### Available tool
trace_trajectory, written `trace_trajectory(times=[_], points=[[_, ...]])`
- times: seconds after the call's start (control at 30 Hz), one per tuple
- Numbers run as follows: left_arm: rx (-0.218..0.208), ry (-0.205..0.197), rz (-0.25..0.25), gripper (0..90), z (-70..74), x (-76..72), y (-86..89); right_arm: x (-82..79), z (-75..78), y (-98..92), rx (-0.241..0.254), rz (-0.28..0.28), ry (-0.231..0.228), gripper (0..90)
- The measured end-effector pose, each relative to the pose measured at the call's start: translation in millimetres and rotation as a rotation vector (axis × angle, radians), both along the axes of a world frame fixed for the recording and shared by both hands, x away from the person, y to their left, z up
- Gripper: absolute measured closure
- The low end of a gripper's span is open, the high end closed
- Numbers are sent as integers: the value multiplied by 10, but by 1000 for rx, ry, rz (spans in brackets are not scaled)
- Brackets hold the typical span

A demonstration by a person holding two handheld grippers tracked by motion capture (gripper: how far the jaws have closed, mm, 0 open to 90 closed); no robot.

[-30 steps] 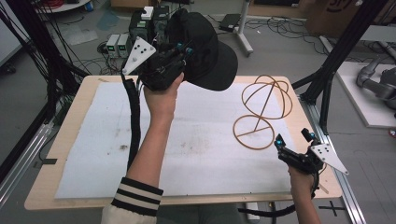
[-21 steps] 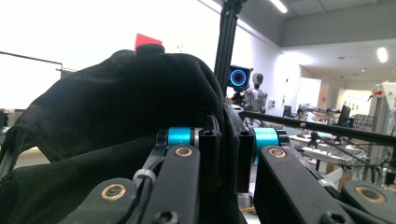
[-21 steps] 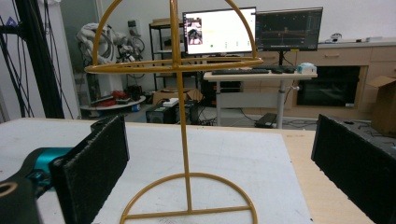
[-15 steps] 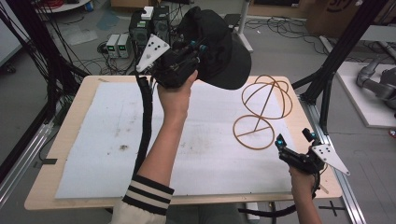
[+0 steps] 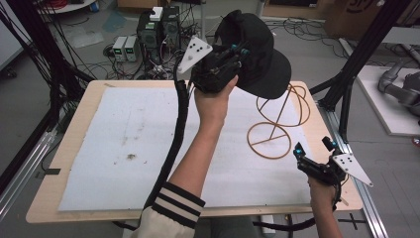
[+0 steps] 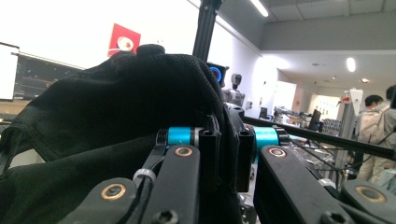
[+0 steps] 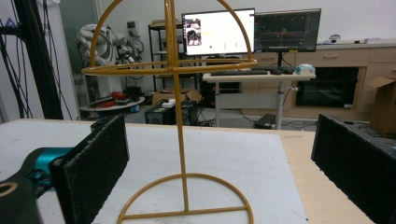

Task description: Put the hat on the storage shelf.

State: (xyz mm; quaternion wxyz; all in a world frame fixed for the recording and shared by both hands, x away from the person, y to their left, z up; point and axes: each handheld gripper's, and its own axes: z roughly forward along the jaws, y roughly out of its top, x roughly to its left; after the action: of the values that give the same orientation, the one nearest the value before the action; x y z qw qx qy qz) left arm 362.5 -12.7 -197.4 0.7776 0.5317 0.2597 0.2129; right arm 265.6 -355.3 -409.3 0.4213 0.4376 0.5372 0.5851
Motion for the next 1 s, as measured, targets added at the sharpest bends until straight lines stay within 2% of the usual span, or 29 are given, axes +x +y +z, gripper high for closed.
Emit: trace_trajectory(times=[0.2, 0.53, 1.0], points=[[6, 9, -16, 849, -25, 9, -160, -12, 6, 2, 8, -3, 5, 35], [2, 31, -34, 849, -91, 58, -352, -22, 17, -11, 15, -4, -6, 35], [18, 60, -53, 849, -202, 128, -602, -30, 15, -43, 21, -5, -12, 35]])
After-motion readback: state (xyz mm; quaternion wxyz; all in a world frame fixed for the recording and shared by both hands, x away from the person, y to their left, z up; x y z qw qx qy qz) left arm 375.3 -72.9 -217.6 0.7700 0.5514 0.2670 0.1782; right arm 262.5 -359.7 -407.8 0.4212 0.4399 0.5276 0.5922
